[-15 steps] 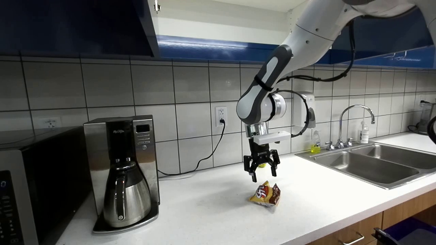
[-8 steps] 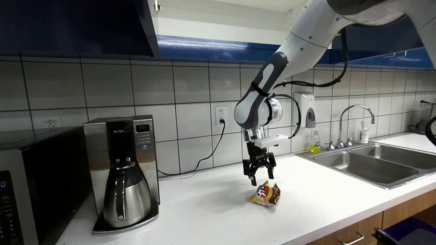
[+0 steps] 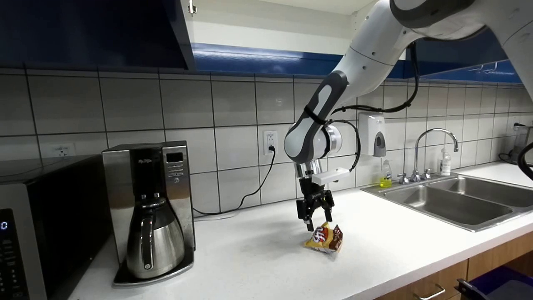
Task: Pick up the pack of fritos and place it on the bottom shelf of the cabinet above
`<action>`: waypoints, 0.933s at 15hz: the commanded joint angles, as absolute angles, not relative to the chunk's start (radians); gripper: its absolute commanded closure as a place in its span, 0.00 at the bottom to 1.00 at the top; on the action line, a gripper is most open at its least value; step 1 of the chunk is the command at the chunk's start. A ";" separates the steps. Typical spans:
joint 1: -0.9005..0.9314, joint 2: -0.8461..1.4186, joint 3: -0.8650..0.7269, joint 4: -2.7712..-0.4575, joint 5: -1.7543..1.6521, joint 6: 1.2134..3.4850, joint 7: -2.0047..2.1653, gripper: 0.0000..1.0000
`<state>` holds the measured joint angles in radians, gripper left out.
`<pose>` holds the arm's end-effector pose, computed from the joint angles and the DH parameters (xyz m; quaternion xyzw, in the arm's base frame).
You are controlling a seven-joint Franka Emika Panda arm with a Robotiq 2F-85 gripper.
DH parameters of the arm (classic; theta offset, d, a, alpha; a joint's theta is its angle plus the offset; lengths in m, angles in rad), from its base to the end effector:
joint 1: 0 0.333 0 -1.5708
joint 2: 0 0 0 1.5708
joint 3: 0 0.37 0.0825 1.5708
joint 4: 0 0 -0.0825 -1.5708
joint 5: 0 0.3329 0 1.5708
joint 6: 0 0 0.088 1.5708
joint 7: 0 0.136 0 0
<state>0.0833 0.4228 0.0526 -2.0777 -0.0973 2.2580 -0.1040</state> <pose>0.5410 0.0681 0.2663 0.9807 0.1526 -0.1198 0.0245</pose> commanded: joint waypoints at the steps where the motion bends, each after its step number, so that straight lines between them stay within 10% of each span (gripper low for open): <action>1: 0.091 0.441 0.045 -2.053 -0.160 2.238 -0.115 0.00; 14: 0.081 0.466 0.062 -2.068 -0.181 2.286 -0.151 0.00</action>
<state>0.0929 0.4603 0.0527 -2.0710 -0.1757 2.2621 -0.1095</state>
